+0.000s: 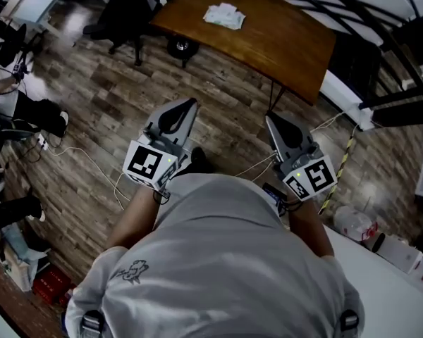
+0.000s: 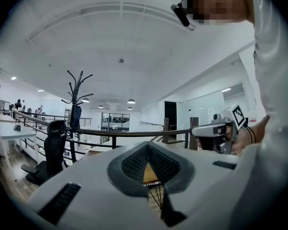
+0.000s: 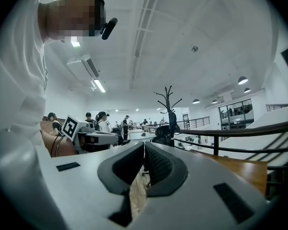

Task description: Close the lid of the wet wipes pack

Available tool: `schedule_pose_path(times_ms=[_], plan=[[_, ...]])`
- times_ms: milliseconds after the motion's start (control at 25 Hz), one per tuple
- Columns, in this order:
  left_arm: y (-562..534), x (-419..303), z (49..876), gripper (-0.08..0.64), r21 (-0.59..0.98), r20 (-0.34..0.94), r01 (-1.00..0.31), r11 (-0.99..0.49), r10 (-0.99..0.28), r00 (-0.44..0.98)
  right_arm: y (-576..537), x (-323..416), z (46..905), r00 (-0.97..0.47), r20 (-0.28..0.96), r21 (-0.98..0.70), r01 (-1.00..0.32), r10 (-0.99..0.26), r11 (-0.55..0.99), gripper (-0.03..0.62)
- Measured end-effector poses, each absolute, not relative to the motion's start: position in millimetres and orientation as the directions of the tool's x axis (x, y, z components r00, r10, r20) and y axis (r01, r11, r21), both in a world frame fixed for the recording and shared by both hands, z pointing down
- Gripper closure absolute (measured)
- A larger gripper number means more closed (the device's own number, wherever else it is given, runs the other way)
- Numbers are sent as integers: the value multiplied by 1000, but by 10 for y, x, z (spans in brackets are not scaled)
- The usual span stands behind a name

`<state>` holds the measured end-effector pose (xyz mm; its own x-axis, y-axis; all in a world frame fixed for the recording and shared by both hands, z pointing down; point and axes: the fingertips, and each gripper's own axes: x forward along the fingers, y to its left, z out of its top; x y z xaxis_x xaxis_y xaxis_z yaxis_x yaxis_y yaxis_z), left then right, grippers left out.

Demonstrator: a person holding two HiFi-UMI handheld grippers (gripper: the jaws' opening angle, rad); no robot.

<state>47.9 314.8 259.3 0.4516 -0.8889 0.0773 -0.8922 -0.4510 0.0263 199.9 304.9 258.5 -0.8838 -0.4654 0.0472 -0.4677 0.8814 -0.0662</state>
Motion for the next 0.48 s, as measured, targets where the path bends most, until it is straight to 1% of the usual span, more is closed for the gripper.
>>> schedule_pose_path(times_ms=[240, 480], plan=[[2908, 7, 2500, 548, 6, 81, -865, -502, -862, 501, 2765, 1439, 2472, -872, 36, -69, -489, -488, 870, 557], [2797, -400, 2502, 548, 14, 74, -863, -505, -860, 504, 2655, 1036, 2492, -872, 24, -94, -489, -489, 867, 558]])
